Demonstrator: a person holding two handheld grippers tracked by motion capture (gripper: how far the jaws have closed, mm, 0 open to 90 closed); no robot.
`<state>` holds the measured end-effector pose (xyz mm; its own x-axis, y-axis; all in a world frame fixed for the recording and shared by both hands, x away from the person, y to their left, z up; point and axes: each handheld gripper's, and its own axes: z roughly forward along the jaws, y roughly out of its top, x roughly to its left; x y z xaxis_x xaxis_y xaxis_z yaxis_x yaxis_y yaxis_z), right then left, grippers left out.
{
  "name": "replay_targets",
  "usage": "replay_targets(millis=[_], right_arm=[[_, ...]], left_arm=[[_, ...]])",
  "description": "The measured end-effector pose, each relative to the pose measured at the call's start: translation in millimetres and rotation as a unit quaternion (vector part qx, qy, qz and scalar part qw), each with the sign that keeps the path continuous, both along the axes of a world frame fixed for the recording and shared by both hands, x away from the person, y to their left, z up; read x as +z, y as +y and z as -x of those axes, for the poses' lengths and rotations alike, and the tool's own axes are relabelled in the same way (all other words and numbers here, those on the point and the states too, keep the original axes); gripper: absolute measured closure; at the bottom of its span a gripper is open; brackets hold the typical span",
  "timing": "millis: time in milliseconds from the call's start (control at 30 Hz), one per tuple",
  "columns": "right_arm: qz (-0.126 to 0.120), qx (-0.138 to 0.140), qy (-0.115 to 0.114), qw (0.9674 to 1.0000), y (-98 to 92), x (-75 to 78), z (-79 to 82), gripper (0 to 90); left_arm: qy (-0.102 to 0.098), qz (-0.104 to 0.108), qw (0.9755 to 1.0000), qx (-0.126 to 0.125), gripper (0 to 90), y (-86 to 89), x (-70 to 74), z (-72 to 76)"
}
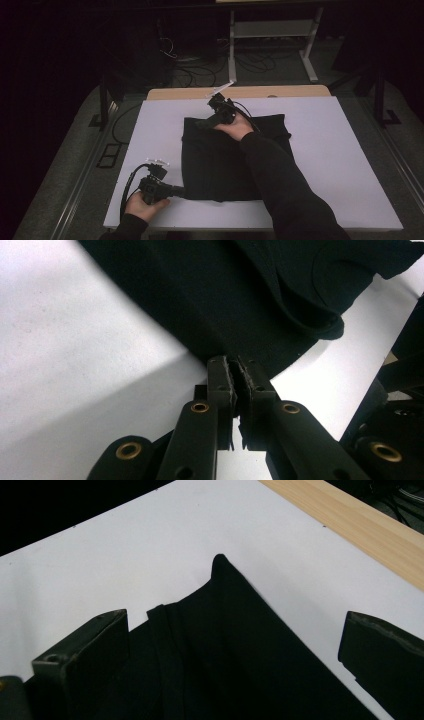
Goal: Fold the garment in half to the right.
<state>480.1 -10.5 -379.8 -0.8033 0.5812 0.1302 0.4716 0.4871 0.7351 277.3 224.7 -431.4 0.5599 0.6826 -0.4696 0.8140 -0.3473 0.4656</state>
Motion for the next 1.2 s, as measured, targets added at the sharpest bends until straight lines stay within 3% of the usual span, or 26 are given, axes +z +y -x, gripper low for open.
replay_targets(millis=[300, 1200], right_arm=[[0.007, -0.001, -0.004, 1.0000, 11.2, 5.1, -7.2, 0.0], [0.021, 0.007, 0.011, 0.9997, 40.2, -17.2, -27.6, 2.3]], left_arm=[[-0.003, -0.002, 1.0000, 0.000, 83.8, -0.8, 0.1, 0.3], [-0.003, -0.001, 1.0000, -0.003, 83.6, -0.8, 0.3, -0.8]])
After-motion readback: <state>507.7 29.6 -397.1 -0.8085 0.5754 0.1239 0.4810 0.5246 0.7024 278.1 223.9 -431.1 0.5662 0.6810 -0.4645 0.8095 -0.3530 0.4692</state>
